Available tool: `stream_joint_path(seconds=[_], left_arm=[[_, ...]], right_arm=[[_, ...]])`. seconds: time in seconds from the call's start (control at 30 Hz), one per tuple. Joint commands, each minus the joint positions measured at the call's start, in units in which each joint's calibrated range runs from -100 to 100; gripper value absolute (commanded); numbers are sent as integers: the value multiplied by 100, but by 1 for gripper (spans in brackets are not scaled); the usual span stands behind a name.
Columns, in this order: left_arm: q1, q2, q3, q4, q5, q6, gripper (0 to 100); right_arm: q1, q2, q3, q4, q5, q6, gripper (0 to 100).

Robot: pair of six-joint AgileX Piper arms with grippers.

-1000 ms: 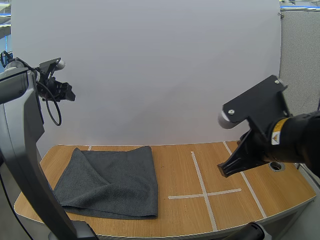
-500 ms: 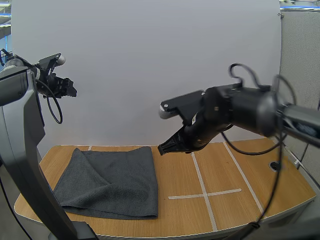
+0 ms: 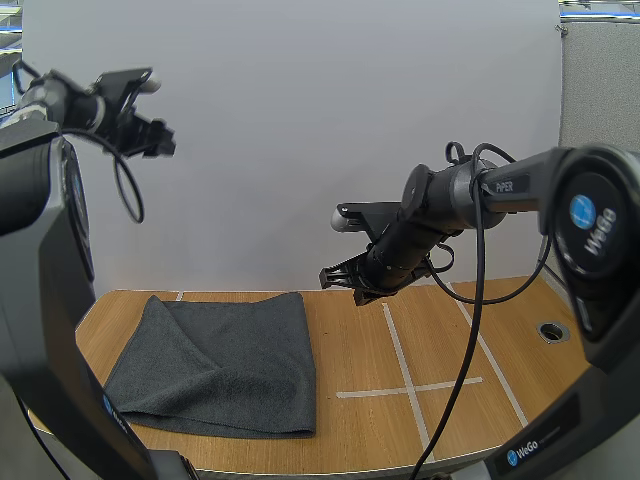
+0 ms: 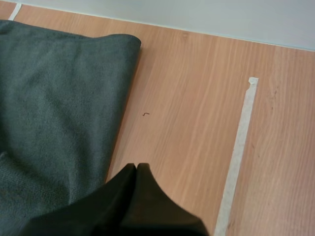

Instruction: Fold the towel

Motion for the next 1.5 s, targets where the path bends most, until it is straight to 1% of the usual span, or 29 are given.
stream_joint_path(seconds=[0.0, 0.13, 0.23, 0.33, 0.57, 0.8, 0.83, 0.9, 1.0, 1.03, 1.13, 1.2, 1.27, 1.37, 1.47], left_arm=[[-72, -408, 28, -120, -441, -57, 94], [37, -978, 28, -120, -538, -57, 94], [38, -1403, 28, -66, -742, -57, 94], [20, -1863, 28, -80, -874, -57, 94], [20, -2746, 28, -80, -1000, -57, 94], [20, -3327, 28, -159, -979, -97, 94], [20, -3420, 28, -87, -791, -181, 94], [20, -3623, 28, 447, 67, -558, 94], [27, -3719, 28, 1171, 1920, -1433, 94], [27, -3719, 28, 1426, 2178, -1745, 94], [27, -3696, 79, 2341, 2178, -2698, 94], [27, -3722, 262, 2725, 2178, -3053, 94], [27, -3800, 517, 2797, 2178, -3101, 94], [27, -3941, 1086, 2785, 2178, -3109, 94], [27, -4072, 1673, 2810, 2178, -3109, 94]], right_arm=[[-125, 54, -54, 216, 127, -327, 0], [-148, 205, -54, 226, 148, -484, 0], [-148, 267, -54, 359, 148, -691, 0], [-148, 267, -54, 527, 148, -704, 0], [-148, 267, -54, 595, 399, -691, 0], [-148, 267, -54, 605, 629, -691, 0], [-148, 267, -54, 605, 629, -691, 0], [-148, 267, -54, 605, 629, -691, 0], [-148, 267, -54, 605, 532, -713, 0], [-148, 267, -54, 605, 498, -725, 0], [-148, 267, -54, 605, 336, -725, 0], [-148, 267, -54, 695, 317, -894, 0], [-140, 281, -54, 871, 335, -1111, 0], [-140, 295, -54, 1308, 335, -1539, 0], [-140, 451, -54, 1745, 573, -1868, 0]])
